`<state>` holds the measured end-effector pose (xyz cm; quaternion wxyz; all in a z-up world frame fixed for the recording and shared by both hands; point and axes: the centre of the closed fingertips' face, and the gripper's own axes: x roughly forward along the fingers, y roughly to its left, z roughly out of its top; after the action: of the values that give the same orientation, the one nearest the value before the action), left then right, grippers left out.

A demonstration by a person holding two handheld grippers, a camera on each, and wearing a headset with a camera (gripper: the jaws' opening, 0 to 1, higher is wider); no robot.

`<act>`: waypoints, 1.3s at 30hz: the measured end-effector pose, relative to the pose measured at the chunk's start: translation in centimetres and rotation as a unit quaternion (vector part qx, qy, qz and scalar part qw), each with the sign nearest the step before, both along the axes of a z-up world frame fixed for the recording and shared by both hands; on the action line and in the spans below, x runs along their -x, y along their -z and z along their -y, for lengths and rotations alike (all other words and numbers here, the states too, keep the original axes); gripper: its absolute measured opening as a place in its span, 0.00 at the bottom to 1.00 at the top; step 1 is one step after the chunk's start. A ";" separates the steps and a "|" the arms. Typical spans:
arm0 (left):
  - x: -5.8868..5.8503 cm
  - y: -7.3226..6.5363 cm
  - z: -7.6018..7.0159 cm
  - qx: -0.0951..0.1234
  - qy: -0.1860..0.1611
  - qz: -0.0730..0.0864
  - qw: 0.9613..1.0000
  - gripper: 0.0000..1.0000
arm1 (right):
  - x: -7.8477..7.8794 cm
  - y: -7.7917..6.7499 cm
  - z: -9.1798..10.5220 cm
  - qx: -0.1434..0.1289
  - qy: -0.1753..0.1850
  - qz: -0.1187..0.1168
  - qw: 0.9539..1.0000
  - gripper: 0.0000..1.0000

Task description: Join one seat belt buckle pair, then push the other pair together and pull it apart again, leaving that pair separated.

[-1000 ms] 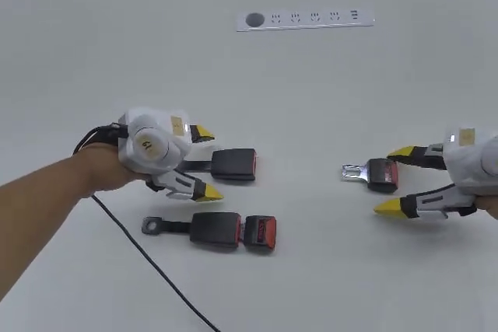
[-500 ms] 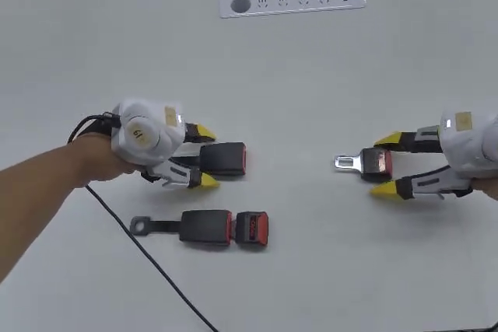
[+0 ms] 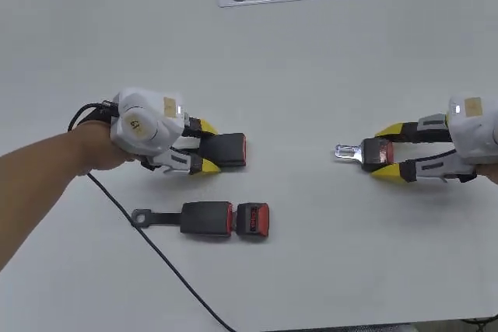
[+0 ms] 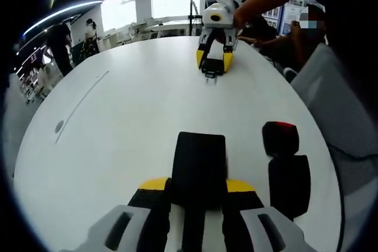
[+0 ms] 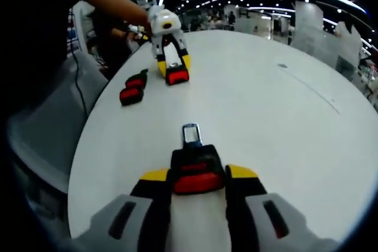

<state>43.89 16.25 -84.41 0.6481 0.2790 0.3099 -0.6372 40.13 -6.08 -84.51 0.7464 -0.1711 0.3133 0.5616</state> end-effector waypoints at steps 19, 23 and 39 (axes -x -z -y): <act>-0.3 0.1 -0.2 0.004 -0.006 -0.014 1.000 0.35 | -0.3 -0.1 -2.8 -0.015 -0.008 0.001 1.000 0.36; -0.1 0.1 -0.3 0.004 -0.004 -0.014 1.000 0.35 | -0.6 0.1 -4.3 -0.016 -0.008 0.001 1.000 0.36; 0.3 0.2 -0.6 -0.001 -0.005 -0.015 1.000 0.35 | -1.5 0.2 -10.4 -0.028 -0.025 0.006 0.999 0.36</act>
<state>43.59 16.90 -84.56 0.6461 0.2687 0.3218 -0.6378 41.58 4.35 -84.67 0.7382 -0.1609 0.2885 0.5881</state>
